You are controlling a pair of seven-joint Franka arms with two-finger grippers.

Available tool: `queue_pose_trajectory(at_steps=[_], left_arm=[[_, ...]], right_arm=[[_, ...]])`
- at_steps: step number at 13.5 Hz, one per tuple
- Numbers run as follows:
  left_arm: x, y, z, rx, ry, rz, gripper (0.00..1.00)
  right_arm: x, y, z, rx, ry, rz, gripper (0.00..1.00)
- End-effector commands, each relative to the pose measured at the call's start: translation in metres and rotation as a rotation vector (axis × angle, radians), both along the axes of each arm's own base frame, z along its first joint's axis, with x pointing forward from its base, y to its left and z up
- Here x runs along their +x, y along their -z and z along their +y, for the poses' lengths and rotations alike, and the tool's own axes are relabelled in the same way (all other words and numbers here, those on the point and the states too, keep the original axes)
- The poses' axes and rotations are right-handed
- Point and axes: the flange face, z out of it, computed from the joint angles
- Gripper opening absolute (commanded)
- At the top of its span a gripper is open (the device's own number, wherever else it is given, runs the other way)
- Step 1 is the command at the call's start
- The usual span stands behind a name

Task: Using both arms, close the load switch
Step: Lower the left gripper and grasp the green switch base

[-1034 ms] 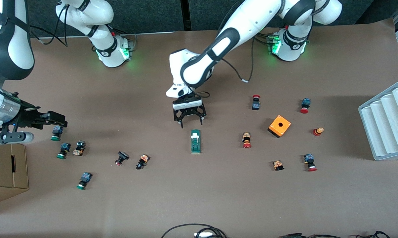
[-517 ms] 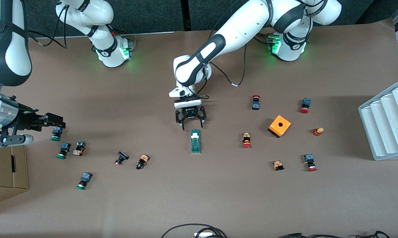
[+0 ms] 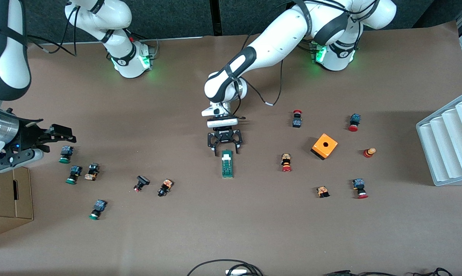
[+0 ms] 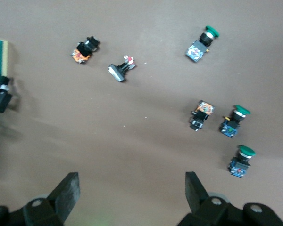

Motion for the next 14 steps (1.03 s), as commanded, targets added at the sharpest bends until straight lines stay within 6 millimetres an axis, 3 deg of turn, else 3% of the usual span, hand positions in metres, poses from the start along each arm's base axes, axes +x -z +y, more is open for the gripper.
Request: queue_pose_trajectory(at_steps=[1, 6, 8, 14], left_arm=[[-0.007, 0.007, -0.006, -0.003, 0.004, -0.055, 0.99], [-0.007, 0.013, -0.005, 0.006, 0.028, -0.071, 0.91], [-0.004, 0.018, -0.006, -0.024, 0.034, -0.096, 0.92], [-0.008, 0.032, 0.000, 0.014, -0.003, -0.145, 0.92]], right_arm=[[0.001, -0.001, -0.001, 0.059, -0.154, -0.016, 1.00], [0.006, -0.003, 0.047, 0.068, -0.336, -0.048, 1.00], [0.013, -0.002, 0.056, 0.067, -0.461, -0.110, 1.00], [0.018, -0.009, 0.126, -0.100, -0.789, -0.181, 1.00]])
